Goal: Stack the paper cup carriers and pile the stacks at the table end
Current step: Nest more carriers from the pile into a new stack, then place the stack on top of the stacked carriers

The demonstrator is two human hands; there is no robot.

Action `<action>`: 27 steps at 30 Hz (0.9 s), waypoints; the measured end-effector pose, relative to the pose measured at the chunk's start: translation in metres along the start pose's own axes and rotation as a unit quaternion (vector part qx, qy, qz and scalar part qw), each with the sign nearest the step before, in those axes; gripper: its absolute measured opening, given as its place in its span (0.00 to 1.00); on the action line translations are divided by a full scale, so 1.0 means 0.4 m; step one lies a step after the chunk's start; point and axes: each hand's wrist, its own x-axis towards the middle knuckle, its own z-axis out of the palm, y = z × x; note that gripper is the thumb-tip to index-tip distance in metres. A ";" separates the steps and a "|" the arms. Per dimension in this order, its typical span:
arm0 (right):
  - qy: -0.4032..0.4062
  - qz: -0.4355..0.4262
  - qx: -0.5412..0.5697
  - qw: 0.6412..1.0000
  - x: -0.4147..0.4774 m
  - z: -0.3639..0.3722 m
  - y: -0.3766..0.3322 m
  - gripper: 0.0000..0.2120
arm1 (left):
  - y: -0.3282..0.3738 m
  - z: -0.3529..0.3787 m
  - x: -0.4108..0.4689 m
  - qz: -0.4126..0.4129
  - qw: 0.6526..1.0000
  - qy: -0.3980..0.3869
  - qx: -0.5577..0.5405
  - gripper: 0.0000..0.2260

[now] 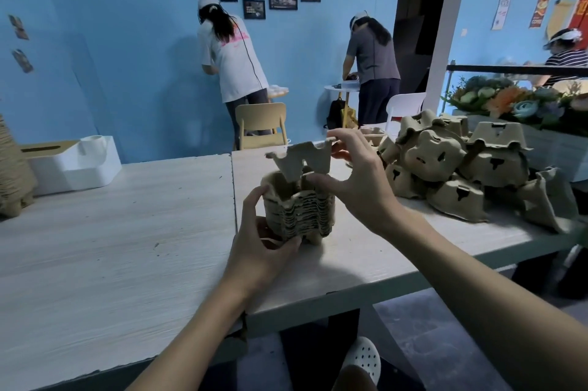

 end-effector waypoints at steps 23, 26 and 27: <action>-0.225 0.292 0.222 0.903 -0.082 -0.015 0.020 0.38 | -0.008 -0.001 0.010 0.004 0.999 0.002 -0.038 0.42; -0.217 0.289 0.230 0.904 -0.064 0.015 -0.008 0.34 | -0.004 -0.045 0.022 0.003 0.998 0.020 -0.059 0.36; -0.220 0.282 0.229 0.905 -0.053 0.029 -0.025 0.34 | 0.000 -0.070 0.027 0.002 0.998 0.027 -0.060 0.35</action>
